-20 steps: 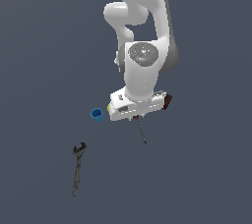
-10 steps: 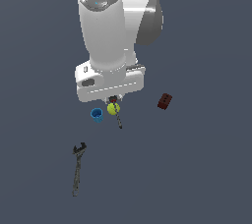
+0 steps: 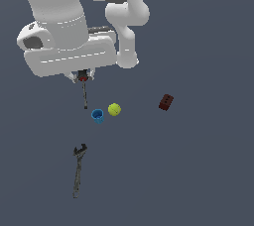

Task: Pick up a designated object from a clutter of objects.

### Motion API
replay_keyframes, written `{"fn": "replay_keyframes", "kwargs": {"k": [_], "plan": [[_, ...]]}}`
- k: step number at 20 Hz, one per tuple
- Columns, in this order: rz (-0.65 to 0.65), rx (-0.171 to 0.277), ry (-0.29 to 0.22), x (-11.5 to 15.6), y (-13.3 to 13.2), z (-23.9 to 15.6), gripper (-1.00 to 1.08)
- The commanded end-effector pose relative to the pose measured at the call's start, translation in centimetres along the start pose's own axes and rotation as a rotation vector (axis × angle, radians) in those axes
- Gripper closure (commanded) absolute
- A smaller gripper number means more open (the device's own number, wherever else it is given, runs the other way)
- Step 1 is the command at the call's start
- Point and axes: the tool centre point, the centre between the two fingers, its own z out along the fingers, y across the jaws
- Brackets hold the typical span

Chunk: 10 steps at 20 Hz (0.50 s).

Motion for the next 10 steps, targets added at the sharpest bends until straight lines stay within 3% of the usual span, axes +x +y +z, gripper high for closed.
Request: {"fn": "replay_keyframes", "kwargs": {"k": [1,10], "plan": [[-0.001,-0.001,-0.001,-0.7,1.7,-2.2,1.08],[0.0,-0.002,-0.001,-1.8,5.6,-6.9,1.08]]}}
